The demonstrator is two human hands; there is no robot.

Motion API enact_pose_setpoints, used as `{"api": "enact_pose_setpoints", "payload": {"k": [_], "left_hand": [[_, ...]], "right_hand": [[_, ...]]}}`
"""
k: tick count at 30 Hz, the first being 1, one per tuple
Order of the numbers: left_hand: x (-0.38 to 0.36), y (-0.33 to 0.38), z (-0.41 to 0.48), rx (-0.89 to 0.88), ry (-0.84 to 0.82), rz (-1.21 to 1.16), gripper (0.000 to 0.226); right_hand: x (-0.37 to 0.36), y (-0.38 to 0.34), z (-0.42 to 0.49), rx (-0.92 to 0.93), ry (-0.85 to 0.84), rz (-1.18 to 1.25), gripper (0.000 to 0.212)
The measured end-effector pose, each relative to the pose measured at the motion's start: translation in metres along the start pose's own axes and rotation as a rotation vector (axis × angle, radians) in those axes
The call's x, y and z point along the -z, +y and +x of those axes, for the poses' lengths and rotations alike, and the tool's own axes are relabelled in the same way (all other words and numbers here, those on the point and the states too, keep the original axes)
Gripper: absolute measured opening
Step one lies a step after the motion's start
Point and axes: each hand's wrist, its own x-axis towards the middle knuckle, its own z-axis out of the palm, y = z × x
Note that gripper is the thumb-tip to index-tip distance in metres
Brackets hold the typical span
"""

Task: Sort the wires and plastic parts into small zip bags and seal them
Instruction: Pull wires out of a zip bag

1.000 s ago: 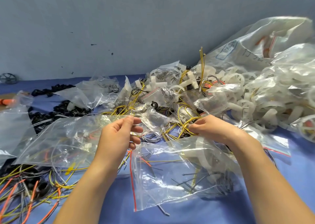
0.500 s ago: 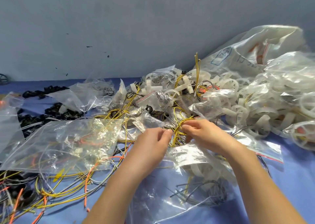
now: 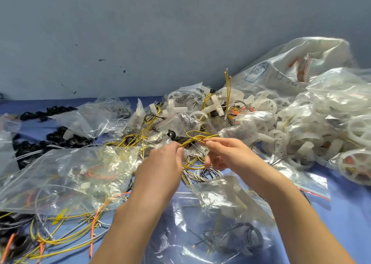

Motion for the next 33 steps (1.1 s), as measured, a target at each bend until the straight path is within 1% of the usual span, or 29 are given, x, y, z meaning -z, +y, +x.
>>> {"api": "enact_pose_setpoints", "payload": {"k": [2,3,4,5,7,8,10,12,16,19,24,27,30,33], "left_hand": [[0.011,-0.005,0.001,-0.018,0.036,0.034,0.028],[0.015,-0.007,0.001,-0.044,0.040,0.028,0.027],[0.020,-0.007,0.002,-0.077,0.041,0.012,0.026],[0.024,-0.008,0.002,-0.112,0.045,-0.011,0.024],[0.032,-0.008,0.003,-0.175,0.078,-0.069,0.018],[0.036,-0.008,0.003,-0.202,0.103,-0.094,0.017],[0.044,-0.008,0.003,-0.229,0.151,-0.138,0.019],[0.050,-0.008,0.002,-0.239,0.177,-0.186,0.021],[0.062,-0.008,-0.002,-0.262,0.245,-0.157,0.021],[0.069,-0.008,-0.006,-0.217,0.299,-0.086,0.019],[0.084,-0.012,-0.015,-0.108,0.401,0.041,0.020],[0.088,-0.011,-0.017,-0.100,0.389,0.058,0.021],[0.086,-0.006,-0.018,-0.133,0.352,0.073,0.018],[0.083,-0.002,-0.019,-0.151,0.335,0.043,0.020]], "right_hand": [[-0.001,-0.006,0.000,-0.003,-0.010,0.086,0.022],[-0.002,-0.008,-0.001,0.022,0.010,0.076,0.022],[-0.002,-0.009,-0.001,0.072,0.059,0.010,0.023],[-0.001,-0.009,-0.002,0.152,0.141,-0.125,0.023],[0.000,-0.010,-0.004,0.344,0.314,-0.493,0.027],[-0.001,-0.012,-0.007,0.423,0.344,-0.632,0.030],[-0.001,-0.015,-0.010,0.502,0.325,-0.751,0.032],[-0.002,-0.019,-0.013,0.528,0.308,-0.818,0.028],[0.000,-0.028,-0.022,0.628,0.328,-0.815,0.017],[-0.002,-0.032,-0.026,0.631,0.334,-0.814,0.016],[0.004,-0.038,-0.037,0.548,0.428,-0.890,0.016],[0.009,-0.048,-0.045,0.461,0.366,-0.962,0.027],[0.007,-0.053,-0.050,0.464,0.273,-0.999,0.034],[0.001,-0.051,-0.049,0.465,0.214,-0.980,0.032]]}}
